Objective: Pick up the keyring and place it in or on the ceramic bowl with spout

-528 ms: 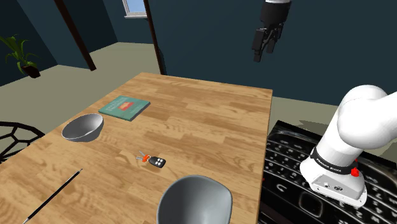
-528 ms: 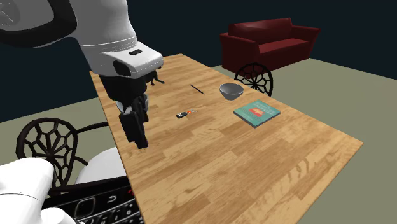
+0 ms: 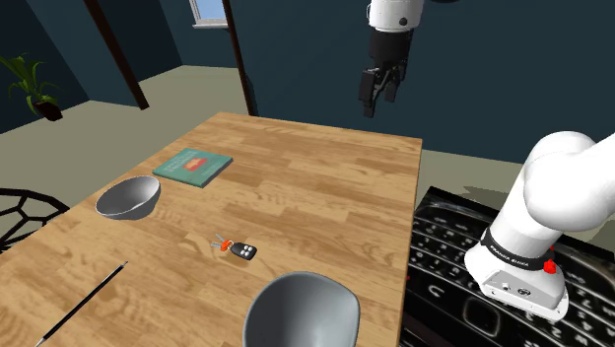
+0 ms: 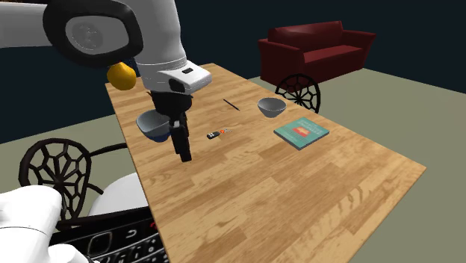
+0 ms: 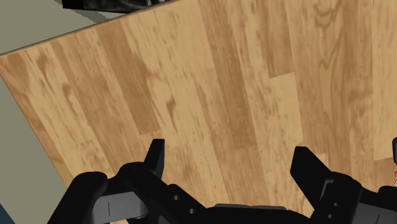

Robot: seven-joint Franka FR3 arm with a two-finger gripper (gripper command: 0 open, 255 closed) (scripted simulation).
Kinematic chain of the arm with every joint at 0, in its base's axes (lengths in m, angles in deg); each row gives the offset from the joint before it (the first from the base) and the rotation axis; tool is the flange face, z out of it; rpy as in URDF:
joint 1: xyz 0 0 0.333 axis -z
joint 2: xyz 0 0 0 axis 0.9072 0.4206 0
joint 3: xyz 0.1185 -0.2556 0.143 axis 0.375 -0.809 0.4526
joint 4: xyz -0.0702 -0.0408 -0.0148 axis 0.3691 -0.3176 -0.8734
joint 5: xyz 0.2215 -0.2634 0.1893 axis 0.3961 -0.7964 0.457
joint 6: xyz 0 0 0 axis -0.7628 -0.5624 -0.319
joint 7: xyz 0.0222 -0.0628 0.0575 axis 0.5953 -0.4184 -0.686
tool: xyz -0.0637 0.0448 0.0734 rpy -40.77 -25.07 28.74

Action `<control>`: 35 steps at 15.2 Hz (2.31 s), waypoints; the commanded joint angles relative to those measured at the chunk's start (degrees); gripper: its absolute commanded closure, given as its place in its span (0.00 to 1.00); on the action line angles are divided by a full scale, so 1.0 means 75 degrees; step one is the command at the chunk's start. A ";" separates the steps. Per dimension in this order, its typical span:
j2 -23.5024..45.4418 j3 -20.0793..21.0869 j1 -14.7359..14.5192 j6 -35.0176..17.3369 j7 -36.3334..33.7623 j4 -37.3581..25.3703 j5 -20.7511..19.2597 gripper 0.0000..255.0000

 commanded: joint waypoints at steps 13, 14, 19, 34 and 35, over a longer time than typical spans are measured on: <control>0.3157 0.1758 -0.0382 -0.1724 -0.1815 -0.1168 0.0082 0.00; 0.3426 0.1868 -0.0406 -0.1814 -0.1962 -0.1318 0.0014 0.00; 0.4849 0.2336 -0.0593 -0.2153 -0.2739 -0.2200 -0.0493 0.00; 0.9292 0.2470 -0.2273 -0.1851 -0.4488 -0.6207 -0.2341 0.00; 0.9321 0.2458 -0.2275 -0.1938 -0.4498 -0.6146 -0.2356 0.00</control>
